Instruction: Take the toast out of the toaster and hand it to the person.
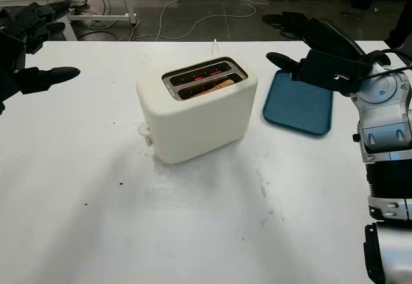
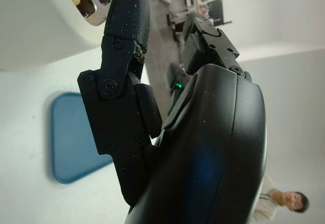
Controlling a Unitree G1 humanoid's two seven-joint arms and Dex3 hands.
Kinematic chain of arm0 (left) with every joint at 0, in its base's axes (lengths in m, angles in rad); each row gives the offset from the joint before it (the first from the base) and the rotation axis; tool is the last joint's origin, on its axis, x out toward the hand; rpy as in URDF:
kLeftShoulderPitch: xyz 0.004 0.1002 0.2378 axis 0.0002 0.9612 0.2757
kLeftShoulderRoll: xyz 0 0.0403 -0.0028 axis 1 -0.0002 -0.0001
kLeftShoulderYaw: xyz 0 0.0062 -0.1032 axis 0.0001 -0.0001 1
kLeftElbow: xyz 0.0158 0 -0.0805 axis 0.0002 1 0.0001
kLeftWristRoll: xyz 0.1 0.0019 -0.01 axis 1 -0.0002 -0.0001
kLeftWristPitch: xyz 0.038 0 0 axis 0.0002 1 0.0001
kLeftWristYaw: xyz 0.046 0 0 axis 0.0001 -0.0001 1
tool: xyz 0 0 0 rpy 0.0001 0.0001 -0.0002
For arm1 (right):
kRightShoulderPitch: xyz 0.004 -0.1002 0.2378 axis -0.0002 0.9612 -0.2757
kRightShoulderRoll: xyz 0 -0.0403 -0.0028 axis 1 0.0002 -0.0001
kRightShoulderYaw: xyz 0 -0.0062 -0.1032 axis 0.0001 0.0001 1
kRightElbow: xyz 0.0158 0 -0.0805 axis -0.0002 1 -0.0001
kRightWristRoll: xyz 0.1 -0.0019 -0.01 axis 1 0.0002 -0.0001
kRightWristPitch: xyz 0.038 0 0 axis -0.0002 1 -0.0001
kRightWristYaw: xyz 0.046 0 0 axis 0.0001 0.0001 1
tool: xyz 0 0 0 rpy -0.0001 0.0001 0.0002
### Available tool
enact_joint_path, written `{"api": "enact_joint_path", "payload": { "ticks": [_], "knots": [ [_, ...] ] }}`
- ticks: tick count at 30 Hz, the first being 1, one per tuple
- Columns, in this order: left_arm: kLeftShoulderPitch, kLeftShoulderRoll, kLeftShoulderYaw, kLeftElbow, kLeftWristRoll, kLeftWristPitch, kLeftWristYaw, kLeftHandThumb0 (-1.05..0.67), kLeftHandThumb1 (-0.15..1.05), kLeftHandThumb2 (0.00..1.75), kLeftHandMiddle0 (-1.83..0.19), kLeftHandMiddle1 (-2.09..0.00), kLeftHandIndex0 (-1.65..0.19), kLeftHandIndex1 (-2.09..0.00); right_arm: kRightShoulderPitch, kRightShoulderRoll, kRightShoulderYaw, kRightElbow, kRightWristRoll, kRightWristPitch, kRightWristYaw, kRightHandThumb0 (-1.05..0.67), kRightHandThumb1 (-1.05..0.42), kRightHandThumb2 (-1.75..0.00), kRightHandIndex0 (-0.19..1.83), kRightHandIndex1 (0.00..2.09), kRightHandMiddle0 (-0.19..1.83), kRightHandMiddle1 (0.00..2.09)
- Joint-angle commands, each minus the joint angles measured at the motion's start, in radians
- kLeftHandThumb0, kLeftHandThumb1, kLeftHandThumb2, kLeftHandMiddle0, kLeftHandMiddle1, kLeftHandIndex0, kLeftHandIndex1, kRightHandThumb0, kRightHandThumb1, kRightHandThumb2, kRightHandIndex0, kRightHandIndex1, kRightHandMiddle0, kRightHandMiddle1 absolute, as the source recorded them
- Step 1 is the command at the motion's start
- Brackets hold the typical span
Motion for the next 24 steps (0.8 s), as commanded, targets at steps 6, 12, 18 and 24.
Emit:
{"api": "enact_joint_path", "payload": {
  "ticks": [6, 12, 18, 24],
  "knots": [
    [0.007, 0.015, -0.011, -0.016, 0.014, 0.004, 0.007, -0.93, 0.92, 0.07, 0.00, -0.39, 0.00, -0.33, -0.006, -0.001, -0.005, 0.016, 0.008, -0.016, 0.004, -0.82, -0.92, -0.59, 0.03, 0.59, 0.30, 0.01],
    [0.008, 0.010, -0.003, -0.010, 0.005, 0.003, 0.003, -0.95, 0.92, 0.06, 0.00, -0.42, 0.00, -0.34, -0.002, 0.004, -0.008, 0.001, 0.012, 0.004, 0.004, -0.81, -0.92, -0.58, 0.01, 0.61, 0.29, 0.01],
    [0.010, 0.014, -0.001, -0.009, 0.000, 0.010, -0.002, -0.94, 0.92, 0.06, 0.00, -0.38, 0.00, -0.33, -0.003, 0.007, -0.004, -0.004, 0.007, 0.005, -0.001, -0.82, -0.92, -0.57, 0.01, 0.62, 0.30, 0.01],
    [0.014, 0.011, 0.002, -0.014, -0.010, 0.026, -0.003, -0.93, 0.92, 0.04, 0.00, -0.38, 0.00, -0.32, -0.003, 0.007, -0.002, -0.004, 0.002, 0.004, -0.006, -0.80, -0.92, -0.57, 0.01, 0.63, 0.31, 0.02]
  ]
}}
